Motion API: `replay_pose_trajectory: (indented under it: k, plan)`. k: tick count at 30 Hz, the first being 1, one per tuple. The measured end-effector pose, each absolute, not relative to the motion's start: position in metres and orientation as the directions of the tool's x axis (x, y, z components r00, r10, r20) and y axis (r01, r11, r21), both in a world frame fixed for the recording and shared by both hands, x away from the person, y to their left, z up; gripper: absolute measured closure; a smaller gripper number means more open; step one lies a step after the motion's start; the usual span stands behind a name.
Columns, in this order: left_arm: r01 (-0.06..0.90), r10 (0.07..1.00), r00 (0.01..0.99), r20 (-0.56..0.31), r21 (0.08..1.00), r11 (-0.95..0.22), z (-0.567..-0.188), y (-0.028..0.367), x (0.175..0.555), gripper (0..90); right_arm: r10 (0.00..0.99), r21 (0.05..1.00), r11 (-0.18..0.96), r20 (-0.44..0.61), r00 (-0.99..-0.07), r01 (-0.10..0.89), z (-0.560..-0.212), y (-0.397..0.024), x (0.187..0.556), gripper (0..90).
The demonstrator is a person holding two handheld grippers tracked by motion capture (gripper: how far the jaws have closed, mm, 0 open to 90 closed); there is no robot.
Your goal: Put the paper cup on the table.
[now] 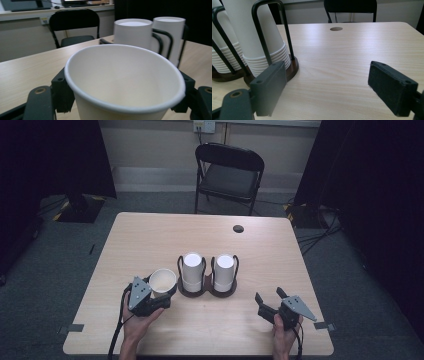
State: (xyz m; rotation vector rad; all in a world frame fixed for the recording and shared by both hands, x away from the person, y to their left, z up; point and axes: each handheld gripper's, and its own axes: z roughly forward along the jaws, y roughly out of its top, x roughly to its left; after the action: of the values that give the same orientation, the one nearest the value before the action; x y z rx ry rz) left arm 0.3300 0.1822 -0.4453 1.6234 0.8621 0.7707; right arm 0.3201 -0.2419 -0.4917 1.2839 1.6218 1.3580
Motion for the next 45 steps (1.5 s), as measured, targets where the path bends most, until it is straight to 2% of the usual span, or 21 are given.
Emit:
replay_pose_trajectory:
  k: [5,12,22,29,34,38,45]
  plan:
    - [0.163,0.868,0.496,0.019,0.980,-0.115,-0.445,0.193,0.347,24.9,0.944,0.971,-0.044,0.117,-0.308,0.234,-0.495,-0.243,0.319,14.0]
    - [0.152,0.879,0.477,0.025,0.982,-0.110,-0.438,0.203,0.360,24.7,0.928,0.964,-0.053,0.144,-0.343,0.261,-0.495,-0.245,0.324,14.0]
    - [0.195,0.908,0.420,-0.020,0.978,-0.069,-0.445,0.214,0.392,24.2,0.949,0.983,0.002,0.055,-0.309,0.182,-0.496,-0.238,0.316,14.0]
    - [0.228,0.925,0.376,-0.046,0.973,-0.044,-0.456,0.220,0.407,23.4,0.941,0.979,0.036,0.034,-0.337,0.201,-0.495,-0.236,0.318,14.1]
    - [0.239,0.934,0.356,-0.002,0.967,-0.089,-0.466,0.214,0.418,22.9,0.938,0.975,0.053,0.026,-0.347,0.216,-0.495,-0.234,0.320,15.0]
    - [0.250,0.932,0.361,-0.009,0.964,-0.088,-0.474,0.212,0.423,22.6,0.939,0.975,0.050,0.028,-0.343,0.218,-0.495,-0.234,0.320,15.0]
    - [0.276,0.935,0.343,-0.093,0.961,-0.005,-0.481,0.213,0.432,22.2,0.932,0.974,0.062,0.021,-0.361,0.217,-0.495,-0.234,0.320,15.1]
